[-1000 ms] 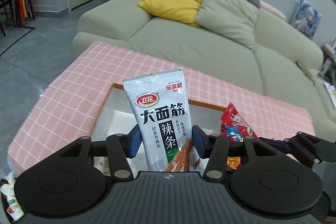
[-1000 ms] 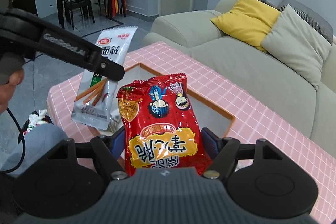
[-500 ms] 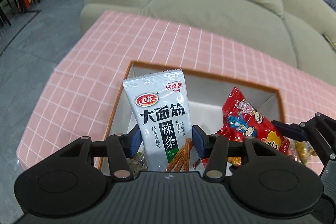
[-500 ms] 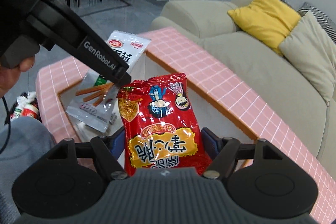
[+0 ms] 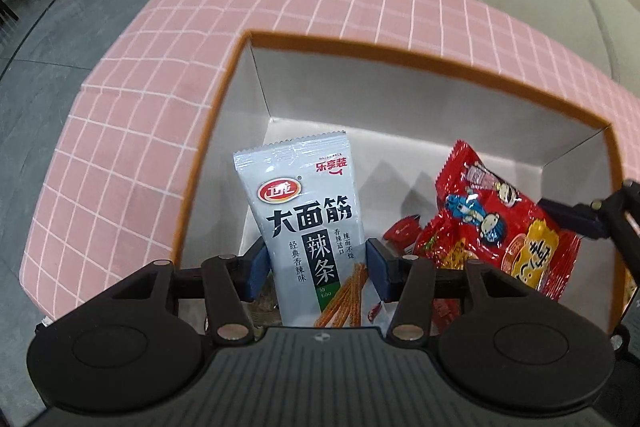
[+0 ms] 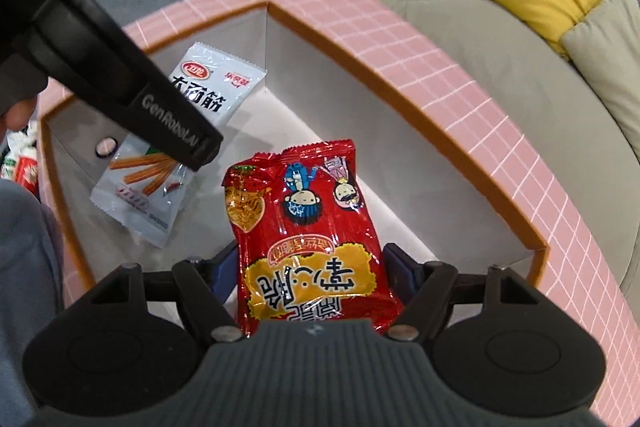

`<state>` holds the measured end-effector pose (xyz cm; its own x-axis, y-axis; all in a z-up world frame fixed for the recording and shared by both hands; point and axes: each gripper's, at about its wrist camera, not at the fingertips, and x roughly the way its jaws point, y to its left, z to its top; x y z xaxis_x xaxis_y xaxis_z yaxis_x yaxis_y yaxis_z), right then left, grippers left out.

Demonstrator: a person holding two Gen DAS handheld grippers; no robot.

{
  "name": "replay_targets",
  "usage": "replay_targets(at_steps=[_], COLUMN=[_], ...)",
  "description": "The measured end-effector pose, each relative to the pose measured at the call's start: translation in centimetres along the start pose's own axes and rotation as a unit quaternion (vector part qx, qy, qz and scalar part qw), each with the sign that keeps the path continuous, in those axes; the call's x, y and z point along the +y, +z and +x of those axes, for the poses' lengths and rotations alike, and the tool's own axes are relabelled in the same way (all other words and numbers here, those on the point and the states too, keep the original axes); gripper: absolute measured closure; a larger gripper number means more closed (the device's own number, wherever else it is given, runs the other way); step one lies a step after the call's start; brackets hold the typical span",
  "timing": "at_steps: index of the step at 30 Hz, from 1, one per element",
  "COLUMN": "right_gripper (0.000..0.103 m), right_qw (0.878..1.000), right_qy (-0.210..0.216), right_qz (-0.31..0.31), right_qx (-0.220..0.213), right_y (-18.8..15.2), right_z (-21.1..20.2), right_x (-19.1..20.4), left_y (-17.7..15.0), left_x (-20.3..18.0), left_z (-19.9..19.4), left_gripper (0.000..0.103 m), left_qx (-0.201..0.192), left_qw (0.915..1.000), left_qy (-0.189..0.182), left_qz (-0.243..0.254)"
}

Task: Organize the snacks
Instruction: 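Carry both packets into the box and open both tools to release them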

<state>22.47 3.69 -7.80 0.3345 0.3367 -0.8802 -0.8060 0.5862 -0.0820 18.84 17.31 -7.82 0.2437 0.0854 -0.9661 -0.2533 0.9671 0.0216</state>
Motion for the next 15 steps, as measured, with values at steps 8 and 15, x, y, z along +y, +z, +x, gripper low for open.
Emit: replay_targets(at_steps=[8, 15], right_gripper=[0.032, 0.031], right_qw=[0.999, 0.998], right_qy=[-0.008, -0.006], right_qz=[-0.028, -0.022], right_qx=[0.039, 0.062], right_y=[0.4, 0.2], right_z=[2.5, 4.2], right_x=[0.5, 0.0], left_y=[-0.1, 0.0], left_x=[-0.8, -0.5], left_z=[2.2, 3.6], left_gripper=[0.045, 0.041], left_qx=[0.031, 0.047], left_qw=[0.9991, 0.9984], left_qy=[0.024, 0.03], left_qz=[0.018, 0.013])
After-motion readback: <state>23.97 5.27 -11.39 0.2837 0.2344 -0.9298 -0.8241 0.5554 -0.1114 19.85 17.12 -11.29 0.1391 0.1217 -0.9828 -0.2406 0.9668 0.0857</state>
